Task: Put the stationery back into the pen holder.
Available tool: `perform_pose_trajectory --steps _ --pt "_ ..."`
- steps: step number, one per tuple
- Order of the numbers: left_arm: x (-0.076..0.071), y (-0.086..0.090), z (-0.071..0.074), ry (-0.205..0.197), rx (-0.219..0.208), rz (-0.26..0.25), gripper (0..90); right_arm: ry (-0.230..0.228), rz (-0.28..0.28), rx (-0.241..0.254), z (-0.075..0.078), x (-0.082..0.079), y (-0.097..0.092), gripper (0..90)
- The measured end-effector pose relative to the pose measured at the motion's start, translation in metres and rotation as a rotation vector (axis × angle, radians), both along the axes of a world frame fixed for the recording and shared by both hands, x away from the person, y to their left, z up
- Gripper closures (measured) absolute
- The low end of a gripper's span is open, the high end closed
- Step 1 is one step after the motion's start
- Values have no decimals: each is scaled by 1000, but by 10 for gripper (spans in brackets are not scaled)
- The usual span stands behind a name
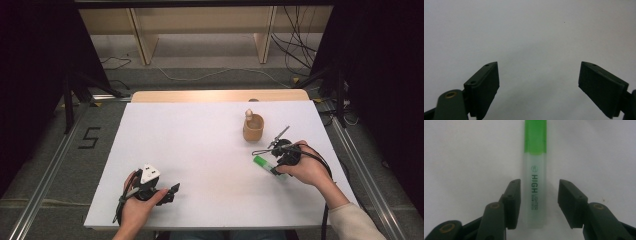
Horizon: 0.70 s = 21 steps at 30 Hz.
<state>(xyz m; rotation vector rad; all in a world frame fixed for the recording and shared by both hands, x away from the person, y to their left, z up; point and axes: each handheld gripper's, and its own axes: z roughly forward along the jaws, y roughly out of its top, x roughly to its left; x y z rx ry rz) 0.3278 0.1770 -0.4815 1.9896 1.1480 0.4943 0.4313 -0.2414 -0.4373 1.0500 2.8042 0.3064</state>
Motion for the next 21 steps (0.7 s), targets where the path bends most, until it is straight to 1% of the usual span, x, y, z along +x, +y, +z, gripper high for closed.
perform_pose_trajectory --steps 3,7,12,14,17,18,19,21 --pt "0 0 0 1 1 -1 169 12 22 -17 -3 3 4 521" --pt "0 0 0 0 -1 0 169 23 28 -34 -7 5 8 522" --pt "0 0 0 -1 -1 3 169 23 32 -48 -9 8 9 527" --pt "0 0 0 0 0 0 170 29 25 -51 -9 8 10 532" --pt "0 0 0 0 0 0 170 30 33 -56 -10 9 11 540" --pt "0 0 0 0 0 0 170 34 23 -53 -11 9 12 543" --pt "0 0 0 -1 -2 3 170 33 30 -56 -11 10 12 546" --pt "0 0 -1 -2 -2 3 170 36 27 -62 -12 10 13 551"
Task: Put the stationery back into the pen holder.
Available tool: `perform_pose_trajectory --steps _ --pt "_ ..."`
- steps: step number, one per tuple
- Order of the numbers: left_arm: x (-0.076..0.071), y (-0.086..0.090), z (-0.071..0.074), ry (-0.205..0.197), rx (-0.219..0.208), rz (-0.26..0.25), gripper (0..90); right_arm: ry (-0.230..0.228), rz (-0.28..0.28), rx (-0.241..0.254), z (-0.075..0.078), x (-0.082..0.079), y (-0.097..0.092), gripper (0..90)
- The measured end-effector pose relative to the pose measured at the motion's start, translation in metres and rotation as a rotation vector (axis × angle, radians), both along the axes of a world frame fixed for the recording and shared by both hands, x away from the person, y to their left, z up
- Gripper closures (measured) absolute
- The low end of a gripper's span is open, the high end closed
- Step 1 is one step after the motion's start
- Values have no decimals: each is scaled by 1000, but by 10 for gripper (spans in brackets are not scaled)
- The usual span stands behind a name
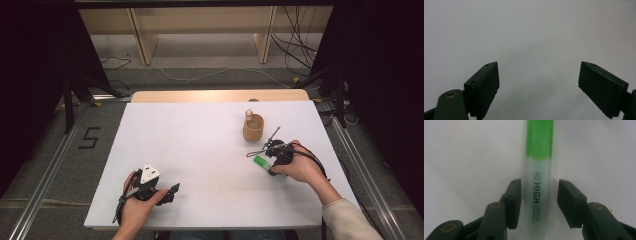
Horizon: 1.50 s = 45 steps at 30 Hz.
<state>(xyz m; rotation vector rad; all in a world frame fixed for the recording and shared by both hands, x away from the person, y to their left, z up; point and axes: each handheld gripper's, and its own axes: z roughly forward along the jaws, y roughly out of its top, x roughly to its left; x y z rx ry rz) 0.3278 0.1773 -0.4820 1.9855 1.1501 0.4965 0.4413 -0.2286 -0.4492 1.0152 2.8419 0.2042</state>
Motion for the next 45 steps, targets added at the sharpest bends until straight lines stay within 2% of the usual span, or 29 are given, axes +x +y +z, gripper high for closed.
perform_pose_trajectory --steps 18,36,45 --pt "0 0 0 0 0 -2 170 27 -8 5 -3 2 1 652" --pt "0 0 0 -1 0 -3 171 37 -32 8 -2 2 1 660" --pt "0 0 1 -1 0 -3 173 19 -31 30 1 1 -1 661"
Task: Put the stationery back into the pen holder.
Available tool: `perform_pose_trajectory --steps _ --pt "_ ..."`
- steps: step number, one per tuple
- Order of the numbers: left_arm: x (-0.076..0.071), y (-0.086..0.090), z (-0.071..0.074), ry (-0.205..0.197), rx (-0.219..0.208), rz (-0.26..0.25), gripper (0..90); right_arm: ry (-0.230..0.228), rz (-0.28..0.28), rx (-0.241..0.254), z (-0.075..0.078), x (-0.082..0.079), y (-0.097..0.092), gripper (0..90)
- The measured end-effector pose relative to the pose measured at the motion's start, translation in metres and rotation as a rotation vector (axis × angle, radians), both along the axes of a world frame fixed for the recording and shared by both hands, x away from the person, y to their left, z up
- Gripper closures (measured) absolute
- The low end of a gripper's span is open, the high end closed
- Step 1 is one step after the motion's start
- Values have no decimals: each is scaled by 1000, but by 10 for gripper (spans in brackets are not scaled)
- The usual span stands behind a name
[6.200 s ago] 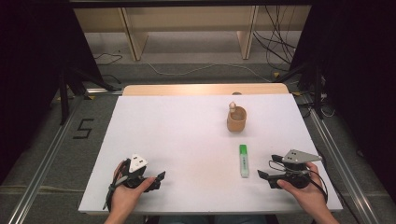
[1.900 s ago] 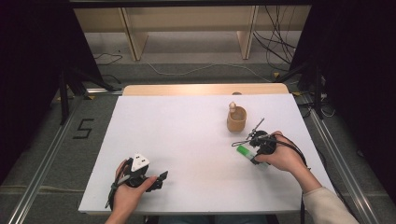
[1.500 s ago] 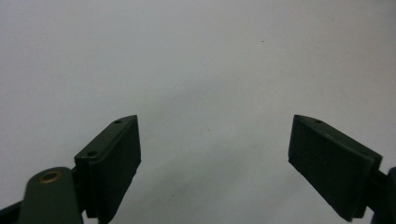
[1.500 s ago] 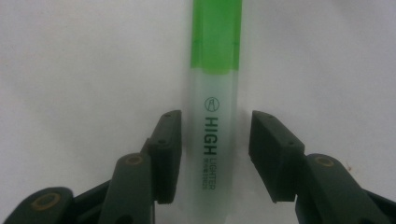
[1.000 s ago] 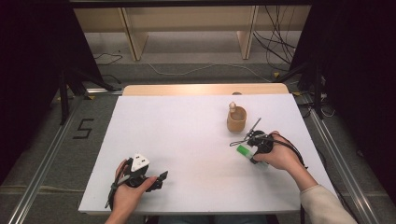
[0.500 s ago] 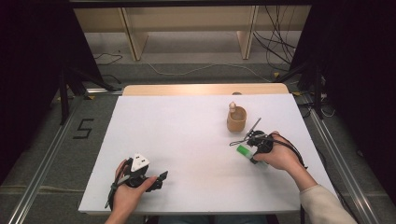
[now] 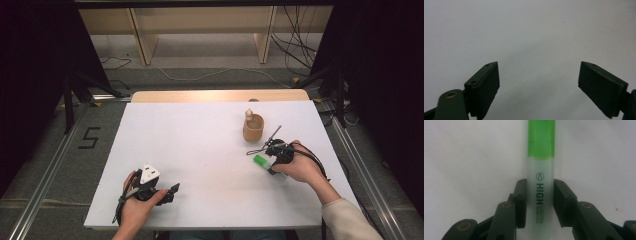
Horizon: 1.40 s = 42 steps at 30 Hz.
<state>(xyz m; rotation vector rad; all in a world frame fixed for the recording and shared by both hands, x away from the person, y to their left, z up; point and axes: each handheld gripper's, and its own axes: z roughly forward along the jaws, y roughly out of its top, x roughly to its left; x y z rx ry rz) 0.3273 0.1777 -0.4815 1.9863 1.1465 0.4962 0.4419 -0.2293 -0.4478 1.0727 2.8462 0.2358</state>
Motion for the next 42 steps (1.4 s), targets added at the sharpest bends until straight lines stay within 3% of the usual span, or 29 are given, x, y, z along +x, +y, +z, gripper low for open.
perform_pose_trajectory --steps 15,28,42 --pt "0 0 0 -4 0 1 173 -41 -32 76 9 -2 -5 661" --pt "0 0 0 -5 0 1 174 -119 -61 164 14 -3 -7 662" --pt "0 0 0 -5 1 2 173 -186 -74 226 18 -3 -10 662"
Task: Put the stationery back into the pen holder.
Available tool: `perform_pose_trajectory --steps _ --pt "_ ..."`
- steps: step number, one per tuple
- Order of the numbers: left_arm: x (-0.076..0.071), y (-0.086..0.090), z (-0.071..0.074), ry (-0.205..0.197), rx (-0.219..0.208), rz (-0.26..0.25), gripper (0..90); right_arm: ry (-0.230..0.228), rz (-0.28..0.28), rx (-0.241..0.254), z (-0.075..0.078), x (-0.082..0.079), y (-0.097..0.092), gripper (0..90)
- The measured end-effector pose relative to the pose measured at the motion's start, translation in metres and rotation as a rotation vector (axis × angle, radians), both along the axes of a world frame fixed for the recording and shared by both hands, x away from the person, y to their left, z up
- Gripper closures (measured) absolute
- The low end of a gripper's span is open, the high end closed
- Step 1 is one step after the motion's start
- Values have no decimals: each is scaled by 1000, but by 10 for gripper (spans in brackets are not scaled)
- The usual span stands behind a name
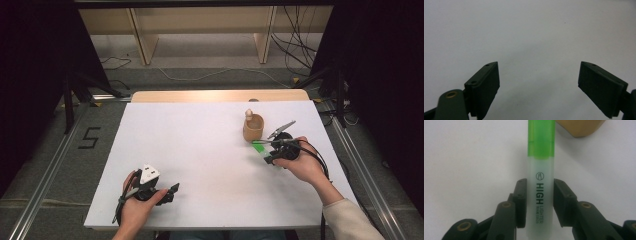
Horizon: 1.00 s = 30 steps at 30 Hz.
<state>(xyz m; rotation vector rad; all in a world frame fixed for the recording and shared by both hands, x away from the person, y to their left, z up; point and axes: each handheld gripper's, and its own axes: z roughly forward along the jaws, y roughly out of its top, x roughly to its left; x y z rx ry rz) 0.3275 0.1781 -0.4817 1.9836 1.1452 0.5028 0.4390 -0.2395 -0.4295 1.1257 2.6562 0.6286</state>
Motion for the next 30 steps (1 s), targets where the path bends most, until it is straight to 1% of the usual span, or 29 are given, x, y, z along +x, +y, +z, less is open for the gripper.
perform_pose_trajectory --steps 2,3,8,14,16,17,20,21,22,24,25,26,27,30 --pt "0 0 0 0 0 0 174 -11 -1 10 0 0 0 662" --pt "0 0 0 0 0 0 174 -8 -7 15 1 0 0 662" --pt "0 0 0 0 -2 1 174 -40 -12 39 2 0 -2 663" --pt "0 0 0 0 0 1 174 -48 -23 57 5 0 -2 662" --pt "0 0 0 0 -2 2 174 -81 -16 72 5 1 -3 662" --pt "0 0 0 0 -2 1 174 -90 -15 79 6 1 -3 662" --pt "0 0 0 0 -2 2 174 -100 -26 93 7 1 -4 662" --pt "0 0 0 0 -2 2 174 -97 -40 99 8 0 -4 662" --pt "0 0 0 0 -1 2 174 -119 -27 104 7 2 -5 662" --pt "0 0 0 -1 -2 2 174 -121 -35 111 8 1 -5 663" --pt "0 0 0 -1 -2 3 174 -132 -40 120 8 2 -6 662" --pt "0 0 0 -1 -3 2 174 -132 -44 126 9 1 -6 662" --pt "0 0 0 0 -2 3 175 -145 -44 131 9 2 -7 662" --pt "0 0 0 0 -2 3 176 -165 -55 153 10 2 -8 662"
